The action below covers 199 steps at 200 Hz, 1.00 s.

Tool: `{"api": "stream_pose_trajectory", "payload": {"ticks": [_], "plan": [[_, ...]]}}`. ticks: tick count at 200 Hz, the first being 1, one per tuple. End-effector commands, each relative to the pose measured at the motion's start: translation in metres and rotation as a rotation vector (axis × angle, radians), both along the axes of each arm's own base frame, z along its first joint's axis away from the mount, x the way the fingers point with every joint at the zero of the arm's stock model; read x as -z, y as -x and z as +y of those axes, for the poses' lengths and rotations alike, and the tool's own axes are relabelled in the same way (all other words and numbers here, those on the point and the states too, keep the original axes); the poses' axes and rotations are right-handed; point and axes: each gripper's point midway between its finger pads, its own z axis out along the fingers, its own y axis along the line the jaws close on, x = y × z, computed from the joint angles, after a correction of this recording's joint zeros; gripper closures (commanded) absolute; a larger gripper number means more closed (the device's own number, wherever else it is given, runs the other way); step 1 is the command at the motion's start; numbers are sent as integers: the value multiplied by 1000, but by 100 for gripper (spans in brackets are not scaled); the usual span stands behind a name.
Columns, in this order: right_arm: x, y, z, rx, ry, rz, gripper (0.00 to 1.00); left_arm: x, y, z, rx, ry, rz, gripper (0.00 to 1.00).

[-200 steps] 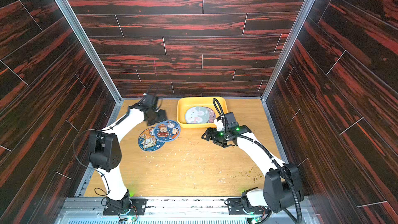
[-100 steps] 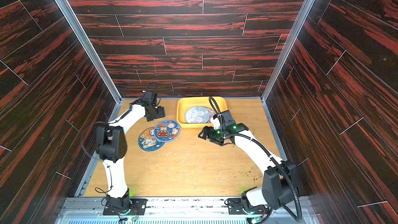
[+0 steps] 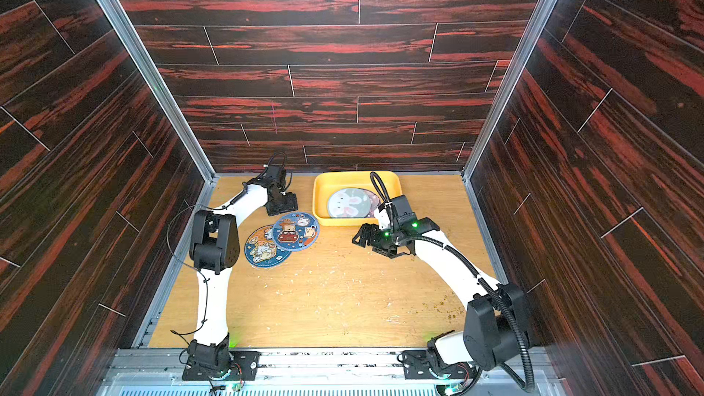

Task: Put the coasters into the storage box
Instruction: Move the coaster to the center of the board.

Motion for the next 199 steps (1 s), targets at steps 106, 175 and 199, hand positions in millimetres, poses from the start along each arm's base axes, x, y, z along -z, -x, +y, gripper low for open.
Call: {"api": "stream_pose_trajectory", "payload": {"ticks": [106, 175, 199], "plan": [[-7, -1, 1, 4, 12, -4, 16, 35, 46, -45, 181, 9, 208, 28], [-7, 4, -1, 8, 12, -9, 16, 37, 104, -58, 194, 41, 281, 28], [-7, 4, 2, 0, 10, -12, 16, 37, 122, -67, 200, 60, 293, 28]]}}
